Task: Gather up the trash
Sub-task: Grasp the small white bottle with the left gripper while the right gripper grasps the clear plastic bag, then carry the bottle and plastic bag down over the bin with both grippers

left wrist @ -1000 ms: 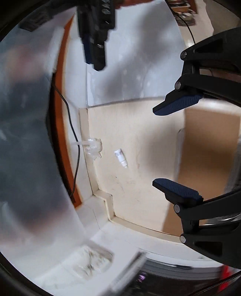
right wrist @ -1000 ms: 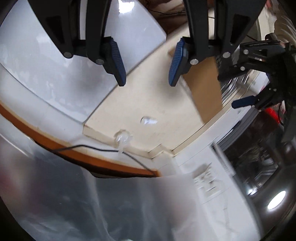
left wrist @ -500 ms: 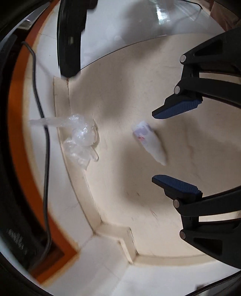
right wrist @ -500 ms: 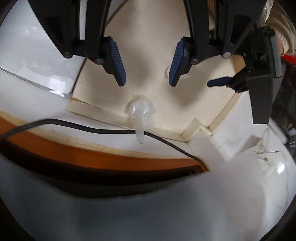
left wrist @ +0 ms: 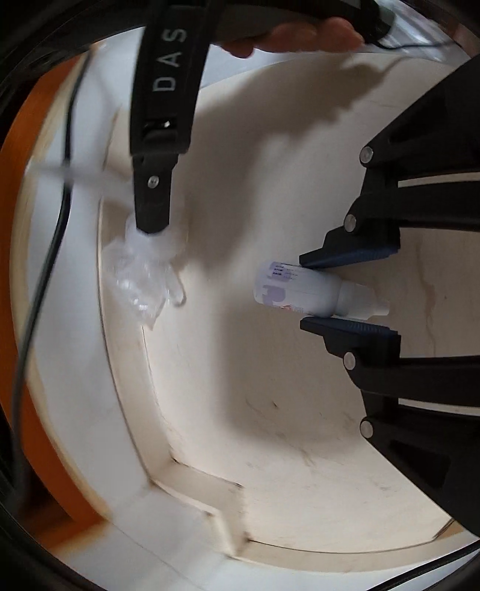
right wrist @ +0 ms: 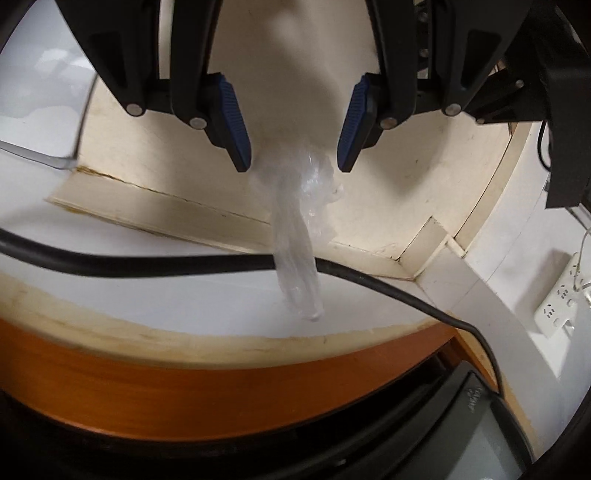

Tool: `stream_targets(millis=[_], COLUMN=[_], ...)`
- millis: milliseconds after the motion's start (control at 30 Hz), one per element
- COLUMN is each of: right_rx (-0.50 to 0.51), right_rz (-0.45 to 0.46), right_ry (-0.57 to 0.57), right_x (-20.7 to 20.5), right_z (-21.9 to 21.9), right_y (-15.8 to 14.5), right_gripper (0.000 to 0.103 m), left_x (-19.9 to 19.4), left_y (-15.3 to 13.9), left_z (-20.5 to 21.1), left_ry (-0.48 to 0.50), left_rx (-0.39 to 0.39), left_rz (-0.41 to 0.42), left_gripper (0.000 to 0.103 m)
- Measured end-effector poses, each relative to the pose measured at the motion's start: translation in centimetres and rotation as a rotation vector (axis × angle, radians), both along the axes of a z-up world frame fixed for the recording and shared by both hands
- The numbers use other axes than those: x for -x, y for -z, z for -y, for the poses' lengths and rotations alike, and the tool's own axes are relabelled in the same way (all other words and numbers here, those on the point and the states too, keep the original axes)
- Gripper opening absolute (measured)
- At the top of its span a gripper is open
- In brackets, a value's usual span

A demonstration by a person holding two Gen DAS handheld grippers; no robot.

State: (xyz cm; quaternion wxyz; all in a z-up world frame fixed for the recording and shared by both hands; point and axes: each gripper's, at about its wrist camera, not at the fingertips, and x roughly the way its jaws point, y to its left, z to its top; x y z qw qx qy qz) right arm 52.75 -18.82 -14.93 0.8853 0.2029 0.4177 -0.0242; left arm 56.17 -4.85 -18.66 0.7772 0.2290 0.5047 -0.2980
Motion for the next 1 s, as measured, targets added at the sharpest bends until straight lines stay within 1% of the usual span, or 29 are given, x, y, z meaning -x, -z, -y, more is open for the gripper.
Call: stream_targets(millis=[100,267,300,333,433,533,667,800,1000], right_rx=[-0.004,-0.01,-0.01,-0.016,-0.004,-0.013,-0.028,-0.036,-0.037], right_rz=[-0.005,-0.014,-0.015,-0.011,-0.007,-0.018,-0.019,-0.009,-0.002], right_ry=[0.007,0.015,0.019,0.013,0.0,-0.015,-0.041,-0.084,-0.149], right_x=[-1.0,-1.9,-1.9,-1.8,-1.2,-0.1,2.4,6.3,13.9], right_z=[-0.3,-0.5,-0.6,-0.6,-0.8,-0.8,-1.1,-1.2,-1.1], right_y=[0.4,1.3,1.4,1.4,1.3,1.1,0.0,-1.9,-5.5], right_gripper=[0.049,0.049,0.044,0.034,0.03,0.029,0.029,0.028,0.028], left_x=[-0.7,-1.2,-1.3,-1.3,-1.3,-0.7,0.5,3.1,9.5], left_y=[0.2,0.3,0.2,0.2,0.1,-0.3,-1.7,-3.5,-6.4], left_z=[-1.3,-3.0,-3.3,-3.4,-4.2,-4.5,-4.9,-5.1,-4.1], left_ry=[-0.057,-0.122,-0.128,-0.133,-0.156,-0.167,-0.183,-0.207,-0.222], left_rx=[0.02,0.049,0.052,0.055,0.061,0.073,0.087,0.104,0.125], left_rz=[-0.011,-0.018,-0.017,-0.018,-0.024,-0.041,-0.061,-0.079,-0.082], left_gripper=[0.024,0.024,0.024,0.024,0.024,0.023,0.023,0.023,0.023])
